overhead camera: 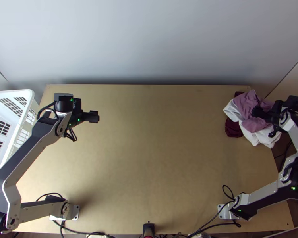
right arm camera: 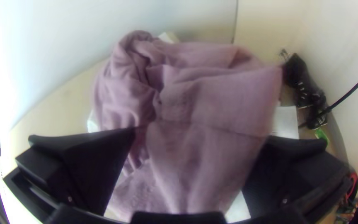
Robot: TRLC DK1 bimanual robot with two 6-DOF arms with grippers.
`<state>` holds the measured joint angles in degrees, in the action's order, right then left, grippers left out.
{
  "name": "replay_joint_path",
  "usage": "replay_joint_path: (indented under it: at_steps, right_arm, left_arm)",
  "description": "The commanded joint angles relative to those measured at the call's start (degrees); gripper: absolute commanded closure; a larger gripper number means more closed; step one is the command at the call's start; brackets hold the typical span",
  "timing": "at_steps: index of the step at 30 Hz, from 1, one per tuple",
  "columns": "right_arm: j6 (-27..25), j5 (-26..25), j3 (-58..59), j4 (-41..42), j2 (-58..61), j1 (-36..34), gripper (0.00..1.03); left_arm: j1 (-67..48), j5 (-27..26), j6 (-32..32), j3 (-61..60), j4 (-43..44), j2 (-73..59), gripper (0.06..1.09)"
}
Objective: Fold the t-shirt
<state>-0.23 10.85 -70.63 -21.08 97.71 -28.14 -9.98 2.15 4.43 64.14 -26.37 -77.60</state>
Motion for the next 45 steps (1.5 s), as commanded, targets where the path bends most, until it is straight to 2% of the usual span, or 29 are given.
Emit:
replay_joint_path:
  at_steps: [1, 9, 13, 17, 21, 27, 32, 37, 42, 45]
  right_arm:
    - [-1.1, 0.1, -1.0, -5.5, -6.4, 0.4, 0.04]
    - [-7.2, 0.1, 0.2, -17.2, -16.7, -1.4, 0.04]
    - [-8.3, 0.1, 4.2, -19.0, -25.4, -1.7, 0.04]
    - [-7.7, 0.5, 7.2, -19.0, -33.8, 0.1, 0.04]
    - [-4.7, 1.5, 10.7, -18.2, -42.6, 6.1, 0.04]
    - [0.8, 1.2, 24.6, -7.0, -58.0, 19.4, 0.04]
    - [3.9, -0.2, 32.3, 2.0, -59.6, 23.6, 0.04]
    - [3.7, -2.1, 40.3, 15.1, -62.3, 26.3, 0.04]
    - [3.7, -3.0, 47.1, 22.2, -69.0, 29.9, 0.04]
    - [0.8, -3.9, 52.8, 26.7, -76.6, 31.5, 0.04]
  left_arm:
    - [0.7, -0.4, 0.0, -0.2, -0.2, 1.4, 0.1]
    - [2.2, -1.0, -0.1, -0.5, -0.5, 4.5, 0.1]
    - [4.1, -2.5, 0.0, -1.6, -0.5, 6.8, 0.1]
    - [5.4, -4.1, -0.6, -3.2, -0.5, 9.0, 0.1]
    - [5.7, -10.1, -1.4, -5.0, -3.2, 14.1, 0.1]
    - [5.8, -11.1, -0.1, -10.4, -2.6, 19.7, 0.1]
    - [8.6, -11.1, -0.6, -19.8, 3.0, 24.9, 0.1]
    - [10.2, -11.2, -1.7, -29.5, 11.2, 30.8, 0.1]
    - [10.9, -11.3, -1.3, -34.2, 16.4, 33.7, 0.1]
    - [10.5, -11.2, -1.3, -37.9, 18.8, 37.8, 0.1]
